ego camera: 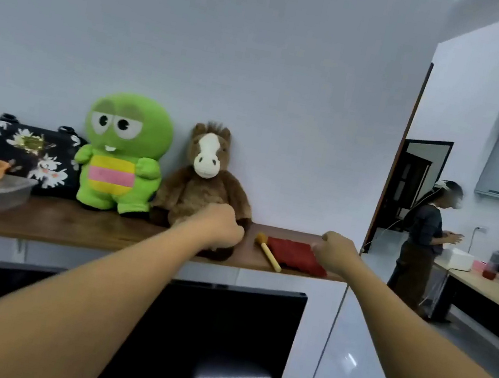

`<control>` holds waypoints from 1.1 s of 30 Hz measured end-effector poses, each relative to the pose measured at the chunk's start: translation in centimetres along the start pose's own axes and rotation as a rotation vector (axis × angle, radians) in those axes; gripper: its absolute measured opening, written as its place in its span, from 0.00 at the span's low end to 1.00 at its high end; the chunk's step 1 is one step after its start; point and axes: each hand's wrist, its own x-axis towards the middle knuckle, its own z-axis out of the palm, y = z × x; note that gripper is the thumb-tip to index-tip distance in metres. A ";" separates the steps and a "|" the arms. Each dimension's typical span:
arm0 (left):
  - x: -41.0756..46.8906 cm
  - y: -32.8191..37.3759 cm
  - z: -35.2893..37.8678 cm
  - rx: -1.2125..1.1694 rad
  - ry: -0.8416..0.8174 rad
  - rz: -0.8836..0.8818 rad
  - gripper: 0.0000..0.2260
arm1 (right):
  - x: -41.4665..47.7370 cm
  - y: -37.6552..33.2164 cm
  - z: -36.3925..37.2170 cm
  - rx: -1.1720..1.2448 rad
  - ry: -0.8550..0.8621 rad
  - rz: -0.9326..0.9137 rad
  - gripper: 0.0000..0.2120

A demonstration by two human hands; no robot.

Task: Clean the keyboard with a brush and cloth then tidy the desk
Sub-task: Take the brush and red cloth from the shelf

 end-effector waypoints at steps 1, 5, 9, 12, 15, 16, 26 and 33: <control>0.9 1.0 1.0 -0.035 -0.055 -0.015 0.14 | 1.0 0.7 0.5 -0.009 0.001 0.014 0.19; 4.7 3.9 5.1 0.021 -0.181 -0.105 0.13 | 4.6 3.3 3.0 -0.065 0.009 0.045 0.14; 8.5 4.8 9.0 0.014 -0.212 -0.221 0.13 | 7.7 5.1 5.6 -0.076 0.091 0.073 0.17; 10.7 5.3 11.3 0.069 -0.239 -0.277 0.13 | 8.8 5.6 7.0 -0.063 0.100 0.068 0.21; 12.6 5.9 12.5 0.114 -0.245 -0.279 0.17 | 9.8 5.6 7.9 -0.103 0.060 0.089 0.25; 13.2 6.1 12.9 0.121 -0.250 -0.274 0.17 | 10.1 5.5 8.2 -0.126 0.047 0.105 0.26; 13.9 7.3 12.7 0.415 -0.408 -0.151 0.16 | 11.7 4.0 8.9 -0.080 -0.055 0.123 0.10; 9.3 12.6 7.9 -0.055 -0.075 0.147 0.19 | 8.9 6.6 2.9 0.214 0.122 0.019 0.19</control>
